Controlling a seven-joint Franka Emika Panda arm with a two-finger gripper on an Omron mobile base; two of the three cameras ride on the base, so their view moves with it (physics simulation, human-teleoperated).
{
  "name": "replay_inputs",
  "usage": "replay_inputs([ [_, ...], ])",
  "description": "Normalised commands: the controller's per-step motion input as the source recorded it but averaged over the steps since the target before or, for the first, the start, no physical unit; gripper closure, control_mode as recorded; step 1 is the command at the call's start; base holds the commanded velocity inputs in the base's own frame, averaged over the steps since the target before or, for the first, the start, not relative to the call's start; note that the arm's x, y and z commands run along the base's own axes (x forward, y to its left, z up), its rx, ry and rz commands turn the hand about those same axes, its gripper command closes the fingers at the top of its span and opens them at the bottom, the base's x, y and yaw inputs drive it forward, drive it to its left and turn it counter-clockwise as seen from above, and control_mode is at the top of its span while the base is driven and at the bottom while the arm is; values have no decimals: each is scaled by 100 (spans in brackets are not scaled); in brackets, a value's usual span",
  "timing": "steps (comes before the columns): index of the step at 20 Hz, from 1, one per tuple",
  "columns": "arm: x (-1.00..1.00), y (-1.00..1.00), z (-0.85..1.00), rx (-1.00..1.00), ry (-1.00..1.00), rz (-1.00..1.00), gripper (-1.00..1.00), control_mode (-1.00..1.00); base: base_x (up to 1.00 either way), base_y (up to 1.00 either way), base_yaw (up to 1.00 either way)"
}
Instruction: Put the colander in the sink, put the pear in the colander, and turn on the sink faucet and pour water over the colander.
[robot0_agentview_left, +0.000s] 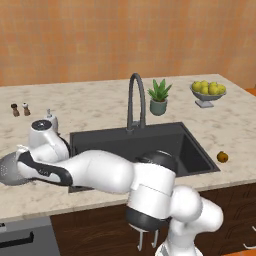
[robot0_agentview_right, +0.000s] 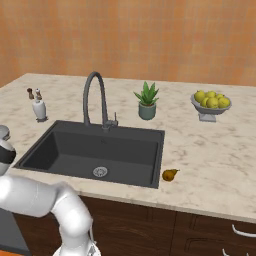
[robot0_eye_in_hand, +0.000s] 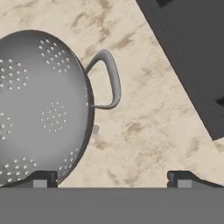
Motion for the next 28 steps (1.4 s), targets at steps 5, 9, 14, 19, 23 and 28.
replay_inputs([
  [5, 27, 31, -20, 0, 0, -3, -100, -100, 0, 0, 0],
  [9, 11, 11, -42, -1, 0, -1, -100, -100, 0, 0, 0],
  [14, 21, 16, -33, 0, 0, -3, -100, -100, 0, 0, 0],
  [19, 36, 28, -28, 0, 0, -4, -100, -100, 0, 0, 0],
  [23, 8, 19, -51, -3, 0, -2, -100, -100, 0, 0, 0],
  [28, 0, 11, -51, -6, 0, -1, 100, -100, 0, 0, 0],
])
